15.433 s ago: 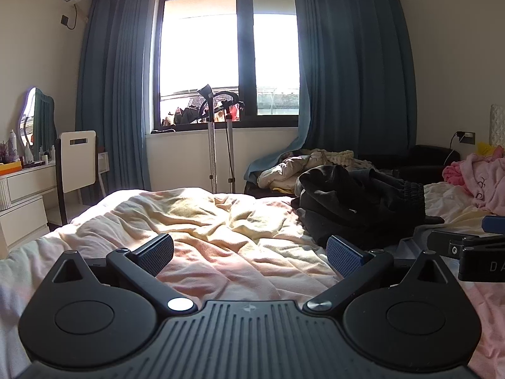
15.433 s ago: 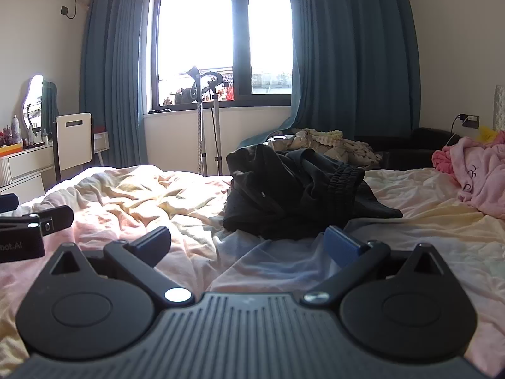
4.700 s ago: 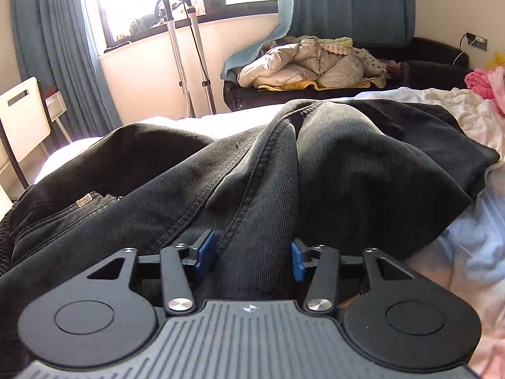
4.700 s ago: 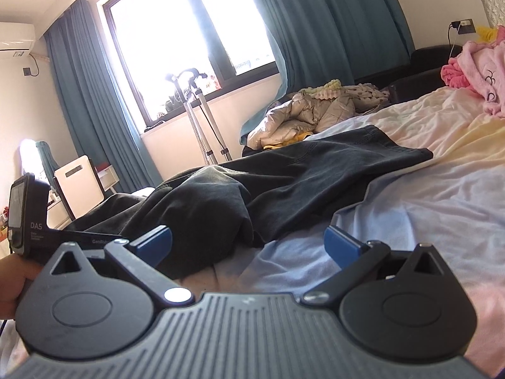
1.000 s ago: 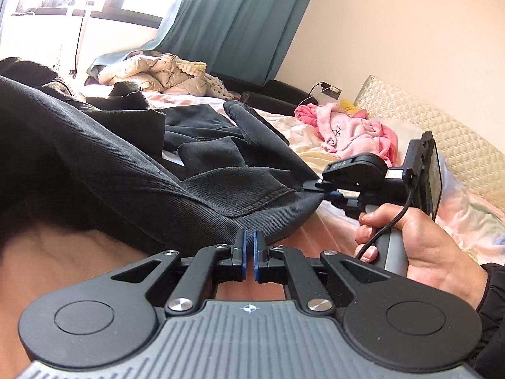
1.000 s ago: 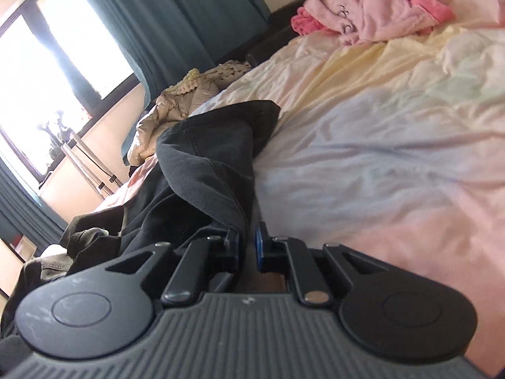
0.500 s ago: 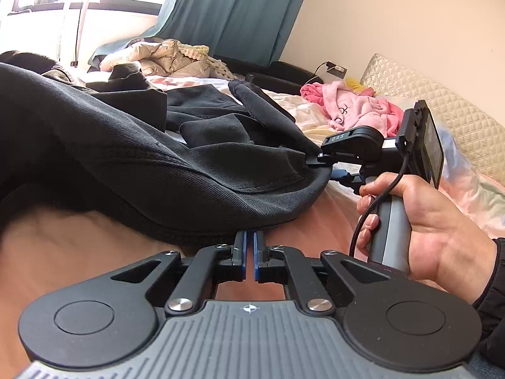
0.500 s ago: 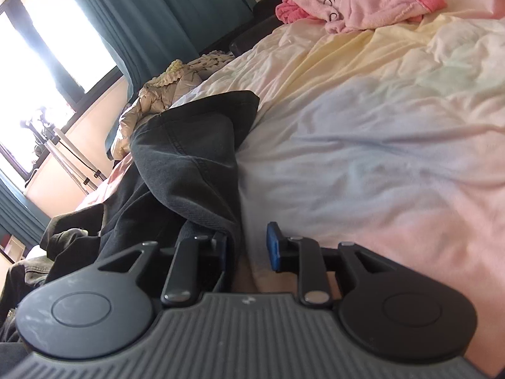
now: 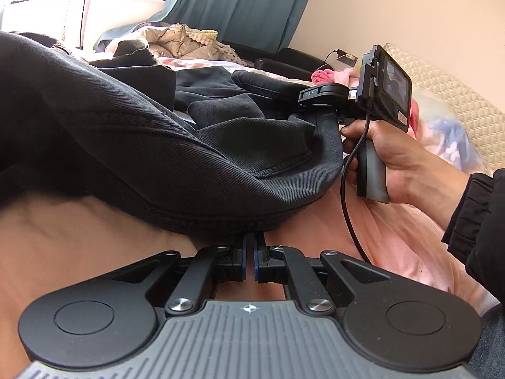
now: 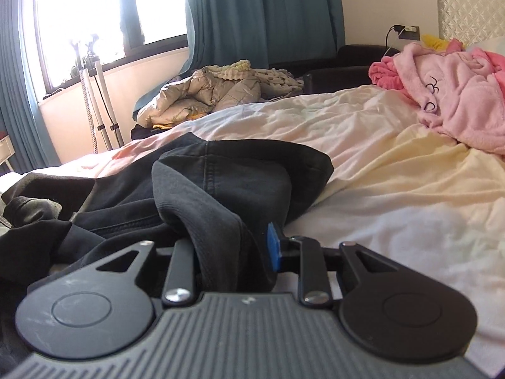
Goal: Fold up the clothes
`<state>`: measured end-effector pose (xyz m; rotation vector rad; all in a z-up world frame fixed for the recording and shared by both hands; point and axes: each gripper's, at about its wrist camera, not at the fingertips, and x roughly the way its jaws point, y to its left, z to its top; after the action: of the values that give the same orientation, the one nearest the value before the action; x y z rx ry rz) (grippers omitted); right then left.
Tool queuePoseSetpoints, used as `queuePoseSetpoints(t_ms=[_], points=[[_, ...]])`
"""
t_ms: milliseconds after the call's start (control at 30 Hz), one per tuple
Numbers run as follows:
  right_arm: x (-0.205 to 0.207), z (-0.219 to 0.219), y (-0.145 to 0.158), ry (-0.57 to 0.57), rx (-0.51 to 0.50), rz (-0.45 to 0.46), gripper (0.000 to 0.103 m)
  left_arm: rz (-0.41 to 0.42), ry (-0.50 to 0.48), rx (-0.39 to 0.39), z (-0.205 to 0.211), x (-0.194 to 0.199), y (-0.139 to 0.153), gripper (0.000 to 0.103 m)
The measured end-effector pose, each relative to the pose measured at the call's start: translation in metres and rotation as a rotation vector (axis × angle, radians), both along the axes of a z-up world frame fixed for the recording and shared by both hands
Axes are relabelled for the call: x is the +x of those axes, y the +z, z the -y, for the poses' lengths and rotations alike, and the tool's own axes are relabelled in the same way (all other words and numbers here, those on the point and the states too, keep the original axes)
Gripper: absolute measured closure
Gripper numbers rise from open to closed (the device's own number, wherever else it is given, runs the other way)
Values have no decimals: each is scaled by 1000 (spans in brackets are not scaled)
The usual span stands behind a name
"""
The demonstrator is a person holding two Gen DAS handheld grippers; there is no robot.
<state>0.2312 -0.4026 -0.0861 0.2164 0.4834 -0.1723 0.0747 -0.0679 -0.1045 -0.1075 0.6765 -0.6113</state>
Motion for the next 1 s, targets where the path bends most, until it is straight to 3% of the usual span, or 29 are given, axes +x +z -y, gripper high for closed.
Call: queuePoseSetpoints(t_ms=[33,167,300,433,533,667,733,867,1000], points=[[-1,6,1,13,21,15,86,-1,1,-5,0,1,0,98],[-18,35,11,-34,149,94,89,-6,0,-15,1,3,0,98],[-54,90,9,-238,450,166,91,-3,-6,-4,2,-1,0,98],[-89,123,-23,-428,692,131,93,11,-14,1,2,-7,4,98],[-120,137,-65,-585,1022,101,93,15,-13,2,2,-9,6,98],[-119,137,-57,-568,958,89,89,12,-7,0,2,-9,8,98],[-112,135,-46,-539,855,99,88,10,-4,-2,3,-9,9,98],[-94,136,-37,-462,639,90,64,5,2,-4,3,-8,10,98],[-85,157,-53,-442,654,143,64,-11,4,-11,3,-4,9,97]])
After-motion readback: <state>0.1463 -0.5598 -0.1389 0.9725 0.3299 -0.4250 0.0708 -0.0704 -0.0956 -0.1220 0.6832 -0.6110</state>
